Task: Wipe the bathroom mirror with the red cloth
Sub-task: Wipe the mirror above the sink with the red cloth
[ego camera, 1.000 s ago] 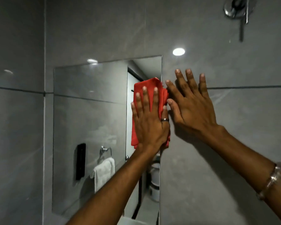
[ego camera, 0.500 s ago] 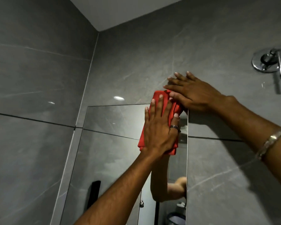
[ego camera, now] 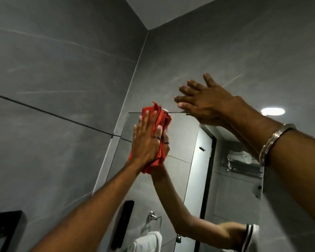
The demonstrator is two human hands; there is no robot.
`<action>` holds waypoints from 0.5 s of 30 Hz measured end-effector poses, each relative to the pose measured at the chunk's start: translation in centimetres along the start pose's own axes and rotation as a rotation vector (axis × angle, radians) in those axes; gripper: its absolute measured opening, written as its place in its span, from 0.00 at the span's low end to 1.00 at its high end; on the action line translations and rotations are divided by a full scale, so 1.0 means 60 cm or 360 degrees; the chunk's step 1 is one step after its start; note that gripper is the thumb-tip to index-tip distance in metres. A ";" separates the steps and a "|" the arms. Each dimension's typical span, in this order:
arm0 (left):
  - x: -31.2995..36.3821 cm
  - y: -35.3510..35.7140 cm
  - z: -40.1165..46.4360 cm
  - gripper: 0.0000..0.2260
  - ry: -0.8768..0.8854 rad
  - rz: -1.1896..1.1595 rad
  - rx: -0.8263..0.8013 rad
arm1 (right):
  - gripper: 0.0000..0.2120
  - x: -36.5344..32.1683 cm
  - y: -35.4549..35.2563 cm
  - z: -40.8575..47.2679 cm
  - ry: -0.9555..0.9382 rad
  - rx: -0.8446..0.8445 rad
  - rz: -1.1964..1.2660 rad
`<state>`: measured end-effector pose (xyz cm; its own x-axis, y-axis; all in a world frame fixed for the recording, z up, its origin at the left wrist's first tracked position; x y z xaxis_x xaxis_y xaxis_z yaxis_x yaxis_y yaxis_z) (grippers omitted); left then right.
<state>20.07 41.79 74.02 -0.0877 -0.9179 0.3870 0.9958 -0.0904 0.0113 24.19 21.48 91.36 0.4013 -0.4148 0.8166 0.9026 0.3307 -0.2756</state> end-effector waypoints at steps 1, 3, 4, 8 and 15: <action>-0.032 -0.008 0.015 0.25 -0.0054 0.0005 0.0019 | 0.34 -0.001 0.008 0.006 -0.0010 0.0031 -0.0033; -0.080 -0.027 0.044 0.24 -0.0206 0.0001 0.0069 | 0.35 0.005 0.015 0.008 -0.0030 0.0075 -0.0072; -0.100 -0.036 0.052 0.24 -0.0269 0.0010 0.0096 | 0.35 0.008 0.018 0.008 -0.0039 0.0092 -0.0084; -0.126 -0.046 0.045 0.26 -0.0300 -0.0046 0.0110 | 0.34 0.010 0.019 0.004 -0.0041 0.0128 -0.0097; -0.148 -0.052 -0.144 0.23 -0.0452 -0.0103 0.0020 | 0.34 -0.061 -0.024 -0.036 0.0139 0.0086 0.0185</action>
<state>17.51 46.89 62.59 -0.1427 -0.7651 0.6279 0.9887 -0.1391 0.0552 21.73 20.71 87.68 0.5169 -0.4422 0.7330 0.8404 0.4251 -0.3362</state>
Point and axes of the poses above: each hand's wrist, its own z-axis towards the middle knuckle, its own y-axis out of the palm, x = y × z, the point moved 1 cm from there along z, towards the middle knuckle, and after that the axes turned 5 degrees about -y, right-handed, at the moved point
